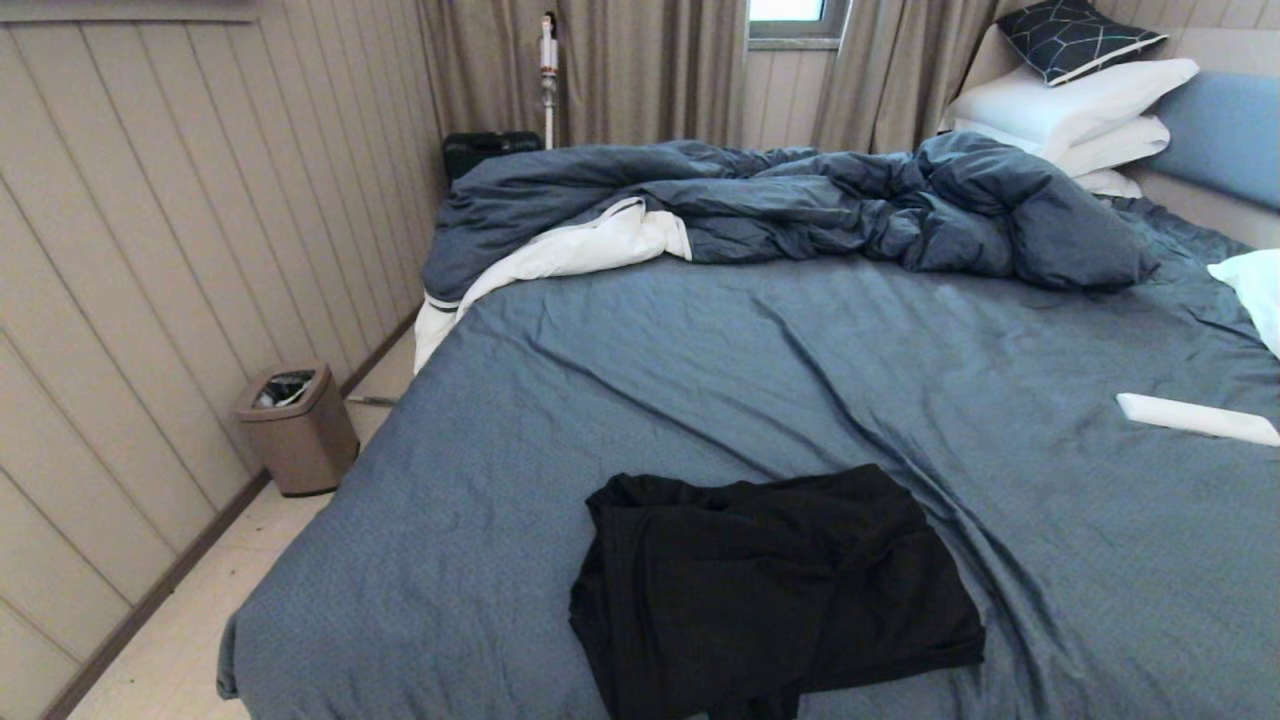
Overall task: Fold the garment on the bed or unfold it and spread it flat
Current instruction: Unford the black T-shirt
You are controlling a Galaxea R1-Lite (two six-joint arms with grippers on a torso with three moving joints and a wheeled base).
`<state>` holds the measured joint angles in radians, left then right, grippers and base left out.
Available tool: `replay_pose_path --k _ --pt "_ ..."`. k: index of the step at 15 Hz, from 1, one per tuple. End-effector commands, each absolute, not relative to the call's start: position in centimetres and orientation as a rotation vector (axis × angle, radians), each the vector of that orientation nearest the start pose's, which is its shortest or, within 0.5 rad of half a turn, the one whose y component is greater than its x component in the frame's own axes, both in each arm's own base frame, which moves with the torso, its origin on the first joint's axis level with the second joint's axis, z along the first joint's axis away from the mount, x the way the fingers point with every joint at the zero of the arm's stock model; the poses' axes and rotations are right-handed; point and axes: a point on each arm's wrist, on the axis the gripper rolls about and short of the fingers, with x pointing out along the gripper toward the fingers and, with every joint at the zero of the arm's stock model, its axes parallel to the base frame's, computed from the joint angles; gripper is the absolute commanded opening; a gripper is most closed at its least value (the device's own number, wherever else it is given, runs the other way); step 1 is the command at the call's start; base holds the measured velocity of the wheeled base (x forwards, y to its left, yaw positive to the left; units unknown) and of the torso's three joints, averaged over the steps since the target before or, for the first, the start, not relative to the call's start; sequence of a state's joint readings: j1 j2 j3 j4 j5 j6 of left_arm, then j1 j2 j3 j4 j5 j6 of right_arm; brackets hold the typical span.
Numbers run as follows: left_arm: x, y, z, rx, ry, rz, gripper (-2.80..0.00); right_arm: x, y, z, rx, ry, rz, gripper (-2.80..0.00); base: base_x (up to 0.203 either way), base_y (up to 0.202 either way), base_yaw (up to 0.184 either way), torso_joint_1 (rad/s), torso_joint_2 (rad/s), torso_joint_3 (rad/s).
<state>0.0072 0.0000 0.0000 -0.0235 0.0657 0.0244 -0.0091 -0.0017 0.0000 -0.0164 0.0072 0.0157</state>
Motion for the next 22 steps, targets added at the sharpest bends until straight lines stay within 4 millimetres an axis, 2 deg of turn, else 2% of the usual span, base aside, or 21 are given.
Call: replay_pose_path --k 1,22 --pt "-2.29 0.13 7.82 0.024 -0.025 0.074 -2.80 -2.28 0.04 7.72 0.015 -0.017 -0.001 -2.80 0.000 0.000 0.000 0.000 0.00 0.000" --pt "-2.29 0.13 7.82 0.024 -0.025 0.074 -2.80 -2.28 0.04 7.72 0.015 -0.017 -0.001 -2.80 0.000 0.000 0.000 0.000 0.00 0.000"
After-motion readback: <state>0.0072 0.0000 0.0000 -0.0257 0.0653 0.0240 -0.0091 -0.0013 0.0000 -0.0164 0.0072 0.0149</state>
